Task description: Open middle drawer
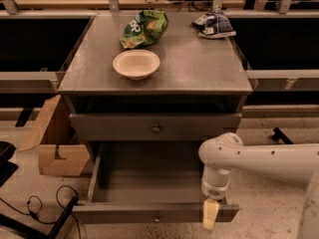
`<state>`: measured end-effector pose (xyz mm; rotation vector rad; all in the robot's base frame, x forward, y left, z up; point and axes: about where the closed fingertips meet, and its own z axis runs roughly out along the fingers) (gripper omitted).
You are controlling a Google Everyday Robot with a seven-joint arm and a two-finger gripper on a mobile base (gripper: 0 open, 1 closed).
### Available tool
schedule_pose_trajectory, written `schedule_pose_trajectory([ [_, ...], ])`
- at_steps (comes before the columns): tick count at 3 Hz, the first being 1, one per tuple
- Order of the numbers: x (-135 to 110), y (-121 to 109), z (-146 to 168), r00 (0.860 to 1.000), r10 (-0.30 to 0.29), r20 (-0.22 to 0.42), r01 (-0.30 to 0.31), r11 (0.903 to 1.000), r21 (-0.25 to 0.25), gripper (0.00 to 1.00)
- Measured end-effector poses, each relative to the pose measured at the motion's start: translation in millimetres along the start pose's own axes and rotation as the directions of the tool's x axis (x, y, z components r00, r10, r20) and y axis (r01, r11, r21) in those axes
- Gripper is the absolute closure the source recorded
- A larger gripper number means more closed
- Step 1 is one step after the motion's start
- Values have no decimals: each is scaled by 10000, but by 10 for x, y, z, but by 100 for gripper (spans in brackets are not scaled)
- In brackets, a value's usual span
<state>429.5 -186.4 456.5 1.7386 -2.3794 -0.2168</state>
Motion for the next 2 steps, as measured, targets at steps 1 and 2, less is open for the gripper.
schedule_pose_trajectory([
  [1, 278, 64, -598, 9998, -168, 99, 164, 9991, 387, 0],
  [2, 554, 447, -1336, 9997, 140, 181, -155, 9964, 838, 0],
])
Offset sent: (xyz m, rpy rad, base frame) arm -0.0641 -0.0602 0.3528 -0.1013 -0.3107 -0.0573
